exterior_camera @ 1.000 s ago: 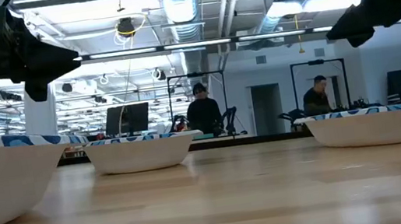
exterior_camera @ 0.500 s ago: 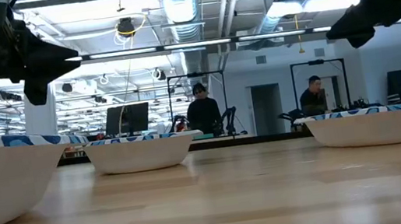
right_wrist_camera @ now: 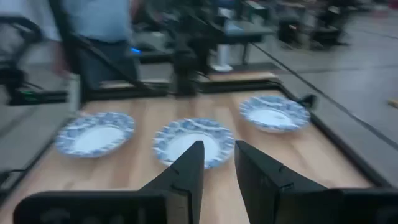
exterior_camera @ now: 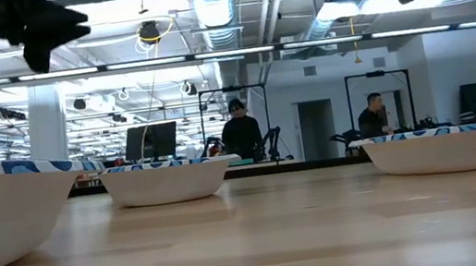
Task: Nest bowls inside each other
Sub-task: Stack the white bowl on top of the other white bowl
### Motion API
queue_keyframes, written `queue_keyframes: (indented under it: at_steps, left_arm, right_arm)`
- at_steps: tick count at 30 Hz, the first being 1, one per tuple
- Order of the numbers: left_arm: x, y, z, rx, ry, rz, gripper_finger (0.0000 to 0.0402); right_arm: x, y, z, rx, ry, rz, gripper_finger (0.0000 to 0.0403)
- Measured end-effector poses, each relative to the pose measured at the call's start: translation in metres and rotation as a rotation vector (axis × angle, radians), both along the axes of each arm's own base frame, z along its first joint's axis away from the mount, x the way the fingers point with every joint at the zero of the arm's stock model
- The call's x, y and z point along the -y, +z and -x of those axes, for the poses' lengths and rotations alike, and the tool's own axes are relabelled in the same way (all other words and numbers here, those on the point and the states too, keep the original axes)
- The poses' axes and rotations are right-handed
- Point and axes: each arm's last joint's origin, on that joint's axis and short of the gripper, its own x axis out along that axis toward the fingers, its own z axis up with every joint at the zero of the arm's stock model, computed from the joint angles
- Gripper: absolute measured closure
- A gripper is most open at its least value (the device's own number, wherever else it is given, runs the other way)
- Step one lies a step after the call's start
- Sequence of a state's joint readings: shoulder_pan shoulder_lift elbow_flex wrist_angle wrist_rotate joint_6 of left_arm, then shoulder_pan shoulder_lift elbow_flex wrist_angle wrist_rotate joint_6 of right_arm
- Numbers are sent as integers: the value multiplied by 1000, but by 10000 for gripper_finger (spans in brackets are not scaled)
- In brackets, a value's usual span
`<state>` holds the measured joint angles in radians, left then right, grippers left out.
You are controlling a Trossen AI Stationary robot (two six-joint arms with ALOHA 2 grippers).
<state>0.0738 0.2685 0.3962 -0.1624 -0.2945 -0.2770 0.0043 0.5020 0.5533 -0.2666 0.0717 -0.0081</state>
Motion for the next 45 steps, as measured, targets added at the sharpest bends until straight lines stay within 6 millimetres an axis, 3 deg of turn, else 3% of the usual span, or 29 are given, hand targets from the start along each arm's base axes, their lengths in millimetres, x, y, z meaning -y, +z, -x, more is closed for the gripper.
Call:
queue_keyframes:
  at_steps: [7, 12, 15, 21, 26, 39, 45]
  left_arm:
    - [-4, 61, -48, -287, -12, -107, 302]
    - [-8, 102, -91, -333, -5, -211, 302]
    - [-8, 115, -109, -385, -38, -258, 302]
    - [-18, 116, -136, -408, -43, -232, 302]
    - [-24, 115, -151, -363, -66, -228, 302]
    - [-25, 113, -154, -383, -67, -260, 302]
    - [-26, 113, -154, -388, -38, -264, 302]
  right_arm:
    - [2, 36, -9, -272, -77, 13, 291]
    - [4, 42, -18, -475, -212, -114, 291]
    - [3, 40, -23, -561, -192, -146, 291]
    - [2, 24, -28, -752, -187, -138, 291]
    - [2, 18, -45, -778, -146, -69, 291]
    - [4, -4, -70, -908, -180, -33, 291]
    - [21, -17, -59, -1138, -304, -57, 287]
